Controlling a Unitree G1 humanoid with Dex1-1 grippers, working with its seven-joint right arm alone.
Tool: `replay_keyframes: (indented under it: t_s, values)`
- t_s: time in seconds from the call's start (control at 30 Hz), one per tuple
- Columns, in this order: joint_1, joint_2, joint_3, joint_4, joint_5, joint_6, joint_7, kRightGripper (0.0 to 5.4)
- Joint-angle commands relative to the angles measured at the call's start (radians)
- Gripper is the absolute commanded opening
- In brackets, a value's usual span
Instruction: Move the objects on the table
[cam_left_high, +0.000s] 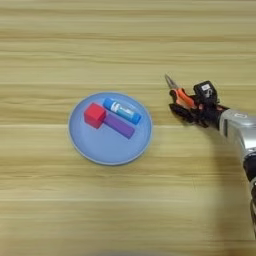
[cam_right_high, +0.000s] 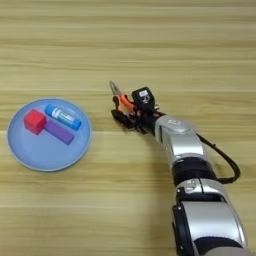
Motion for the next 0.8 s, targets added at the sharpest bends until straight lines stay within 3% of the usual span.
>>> replay_keyframes:
  t_s: [0.03, 0.37, 0.53, 0.8]
  values:
    - [-0.051, -0.030, -0.009, -0.180, 0.014, -0.016, -0.013, 3.47]
    - [0.003, -0.024, 0.002, -0.429, 0.030, 0.038, 0.019, 3.46]
    - [0.044, -0.018, 0.021, -0.548, 0.057, 0.051, 0.069, 3.46]
    - [0.117, -0.019, 0.082, -0.678, 0.104, 0.005, 0.205, 3.46]
